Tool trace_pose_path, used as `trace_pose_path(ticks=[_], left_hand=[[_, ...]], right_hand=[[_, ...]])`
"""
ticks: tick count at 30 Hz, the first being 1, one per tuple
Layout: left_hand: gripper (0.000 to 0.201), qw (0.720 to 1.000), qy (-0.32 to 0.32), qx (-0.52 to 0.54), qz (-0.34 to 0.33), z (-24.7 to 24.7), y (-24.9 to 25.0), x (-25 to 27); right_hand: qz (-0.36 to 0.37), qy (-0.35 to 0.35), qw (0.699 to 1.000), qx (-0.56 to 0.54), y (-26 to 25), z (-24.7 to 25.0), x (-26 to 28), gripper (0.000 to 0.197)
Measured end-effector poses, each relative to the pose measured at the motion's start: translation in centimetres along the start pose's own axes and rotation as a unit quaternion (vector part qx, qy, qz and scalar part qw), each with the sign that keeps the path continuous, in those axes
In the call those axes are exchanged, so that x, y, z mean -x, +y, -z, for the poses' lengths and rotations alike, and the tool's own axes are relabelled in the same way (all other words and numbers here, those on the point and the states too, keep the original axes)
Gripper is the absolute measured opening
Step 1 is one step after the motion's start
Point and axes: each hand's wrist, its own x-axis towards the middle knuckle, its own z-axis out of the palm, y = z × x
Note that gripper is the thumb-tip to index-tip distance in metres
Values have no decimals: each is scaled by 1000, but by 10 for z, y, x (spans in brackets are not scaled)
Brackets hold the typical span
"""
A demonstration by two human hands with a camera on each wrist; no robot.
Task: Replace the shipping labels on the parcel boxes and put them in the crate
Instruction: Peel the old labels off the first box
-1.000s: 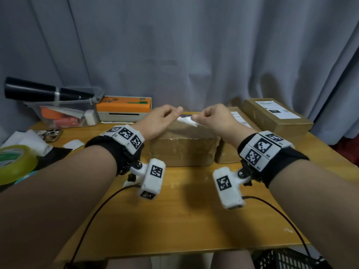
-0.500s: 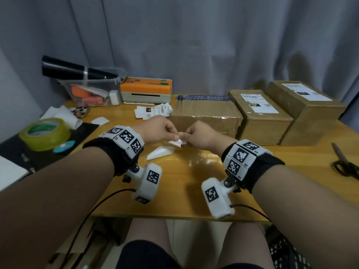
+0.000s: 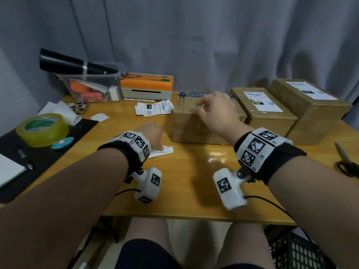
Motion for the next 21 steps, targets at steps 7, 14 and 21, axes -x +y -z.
trace_pose_path(ticks=[7,14,21], left_hand=[[26,996,-44,72,-37,21,-6,-13],[22,996,67,58,-1,45,-20,-49],[37,996,67,49,28,51,-27,-102]], right_hand=[[-29,-214,970,113,33,-14,-22,60],[-72,-185,980,17,35,-7,-44,52],[-65,-269,934,224,-12,-34,-69,110]])
